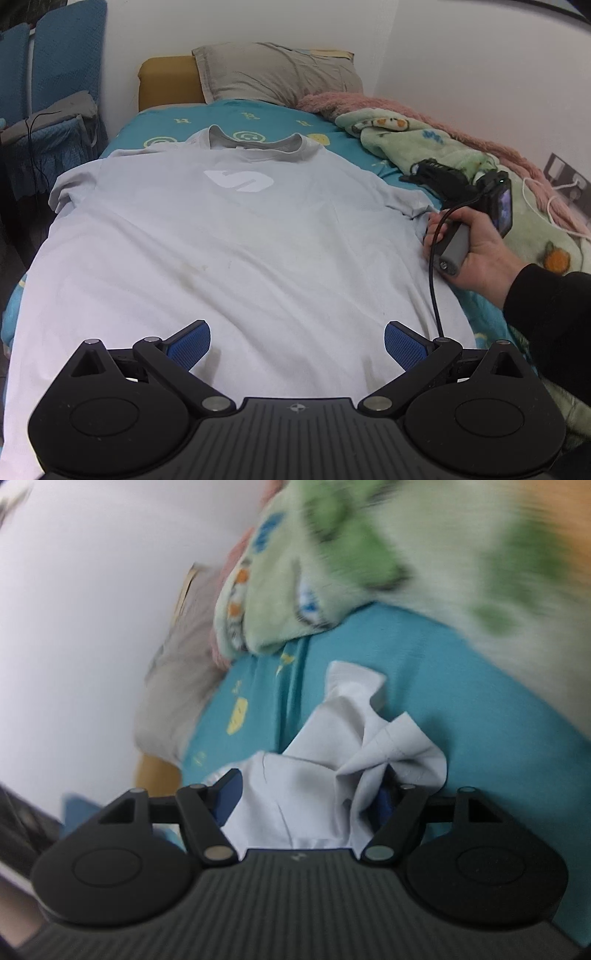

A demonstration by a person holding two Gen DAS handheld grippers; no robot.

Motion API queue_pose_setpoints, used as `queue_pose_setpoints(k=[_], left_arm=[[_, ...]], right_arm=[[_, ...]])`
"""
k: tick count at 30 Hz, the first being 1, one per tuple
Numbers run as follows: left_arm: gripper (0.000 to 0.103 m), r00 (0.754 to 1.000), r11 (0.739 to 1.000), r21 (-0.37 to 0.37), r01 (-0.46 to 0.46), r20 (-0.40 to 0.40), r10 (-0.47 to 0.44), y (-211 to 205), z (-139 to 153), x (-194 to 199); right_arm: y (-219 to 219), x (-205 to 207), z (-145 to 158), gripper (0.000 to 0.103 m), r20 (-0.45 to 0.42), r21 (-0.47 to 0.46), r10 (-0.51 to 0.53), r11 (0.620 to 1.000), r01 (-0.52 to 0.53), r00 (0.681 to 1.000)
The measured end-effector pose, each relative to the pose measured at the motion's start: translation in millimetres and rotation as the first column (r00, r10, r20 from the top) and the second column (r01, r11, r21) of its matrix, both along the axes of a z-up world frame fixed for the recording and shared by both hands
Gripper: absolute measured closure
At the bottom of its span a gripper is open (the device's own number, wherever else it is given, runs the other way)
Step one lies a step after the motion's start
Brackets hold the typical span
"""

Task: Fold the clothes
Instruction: 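Lift the sleeve side with the right gripper, fold it over the body, release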

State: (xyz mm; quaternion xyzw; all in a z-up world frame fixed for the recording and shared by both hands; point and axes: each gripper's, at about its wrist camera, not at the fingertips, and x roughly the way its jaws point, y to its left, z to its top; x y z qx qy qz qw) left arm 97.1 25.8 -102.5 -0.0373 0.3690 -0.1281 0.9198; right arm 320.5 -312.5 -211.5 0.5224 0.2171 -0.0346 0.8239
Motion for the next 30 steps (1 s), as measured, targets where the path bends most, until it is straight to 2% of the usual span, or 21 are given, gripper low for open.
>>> queue_pose_setpoints(k=[3,5,6,7,9,12,16,20,24,27,30], left_arm=[[0.001,1.0,1.0,-0.017,-0.012,-0.008,0.012,0.2,-0.2,10.7],[0.002,1.0,0.999,-0.037,-0.02,-0.009,0.019,3.8,1.1,14.2],[0.002,1.0,0.999,-0.048,-0.023,-0.006,0.023,5.8,2.5,15.4],[0.002,1.0,0.998,-0.057,-0.027,0.0,0.027,8.2,4.5,16.5],[0.002,0.999,0.997,-0.072,-0.037,0.017,0.038,14.1,10.3,18.2],[0.002,0.997,0.994,-0.1,-0.053,0.043,0.058,25.8,22.4,17.5],[0.002,0.991,0.988,-0.127,-0.09,0.086,0.101,46.7,42.4,11.1],[0.002,0.981,0.979,-0.144,-0.145,0.109,0.161,77.8,62.4,1.9],[0.002,0.966,0.964,-0.154,-0.218,0.107,0.236,114.7,74.0,-3.6],[0.002,0.952,0.948,-0.156,-0.276,0.093,0.293,142.4,76.1,-1.7],[0.002,0.935,0.924,-0.178,-0.338,0.047,0.351,166.8,71.2,6.3]], right_arm=[[10.6,20.0,5.4,0.03,-0.028,-0.096,0.023,0.995,-0.026,0.999],[16.4,30.7,8.5,0.035,-0.047,-0.143,0.025,0.989,-0.031,0.999],[20.7,31.6,16.5,0.048,-0.048,-0.175,0.024,0.984,-0.032,0.999],[25.7,31.6,26.6,0.069,-0.048,-0.213,0.026,0.976,-0.036,0.999],[35.7,31.7,47.0,0.091,-0.047,-0.288,0.031,0.957,-0.043,0.998],[50.7,31.9,77.5,0.094,-0.047,-0.397,0.038,0.916,-0.053,0.998],[70.7,32.2,118.1,0.095,-0.048,-0.533,0.047,0.843,-0.065,0.998],[120.1,26.0,164.6,0.095,-0.018,-0.677,0.075,0.732,-0.067,0.997],[203.1,32.1,185.4,0.095,-0.016,-0.837,0.153,0.538,-0.097,0.988],[272.3,36.0,171.4,0.095,-0.053,-0.894,0.254,0.418,-0.159,0.966],[337.6,43.8,136.4,0.095,-0.128,-0.928,0.35,0.287,-0.236,0.928]])
